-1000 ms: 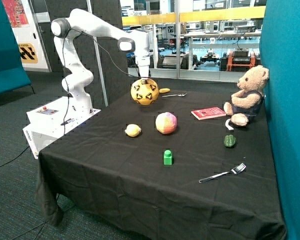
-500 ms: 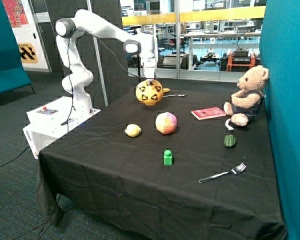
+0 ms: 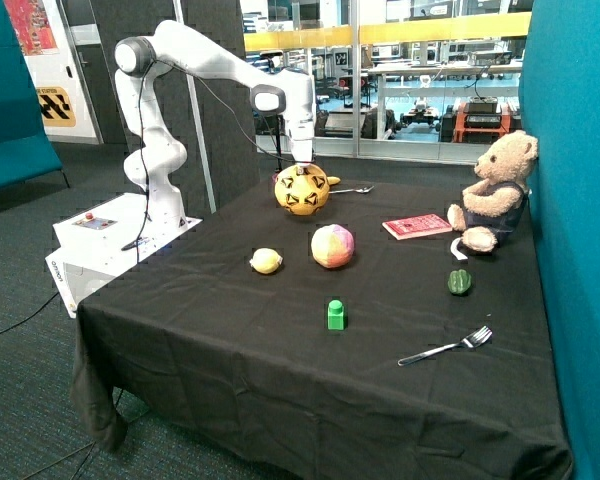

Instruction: Sort the balls from left to right in order of size

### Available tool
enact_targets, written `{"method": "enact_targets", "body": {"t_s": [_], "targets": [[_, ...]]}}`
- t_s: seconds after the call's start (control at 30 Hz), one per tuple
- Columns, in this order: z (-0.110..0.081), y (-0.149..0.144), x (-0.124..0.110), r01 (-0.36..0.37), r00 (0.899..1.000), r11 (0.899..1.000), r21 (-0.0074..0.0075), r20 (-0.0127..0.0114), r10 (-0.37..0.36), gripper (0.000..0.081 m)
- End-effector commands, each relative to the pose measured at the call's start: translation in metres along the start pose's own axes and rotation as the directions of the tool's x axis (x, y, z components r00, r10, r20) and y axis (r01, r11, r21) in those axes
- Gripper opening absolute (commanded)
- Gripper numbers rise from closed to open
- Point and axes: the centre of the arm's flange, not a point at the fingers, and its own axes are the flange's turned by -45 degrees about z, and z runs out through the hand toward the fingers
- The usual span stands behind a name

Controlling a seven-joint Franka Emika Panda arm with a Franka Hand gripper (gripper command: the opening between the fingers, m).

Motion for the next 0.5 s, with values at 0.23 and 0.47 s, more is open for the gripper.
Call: {"method": "enact_targets", "body": {"t_s": [0.23,0.47], "targets": [[0.0176,0.0037,0.0034,-0.008,1.000,1.000,-0.0035,-0.0011,0.008,0.0000],[0.0177,0.0020,0.0082,-0.005,1.000,1.000,-0.0036,-0.0011,0.005,0.0000]]}}
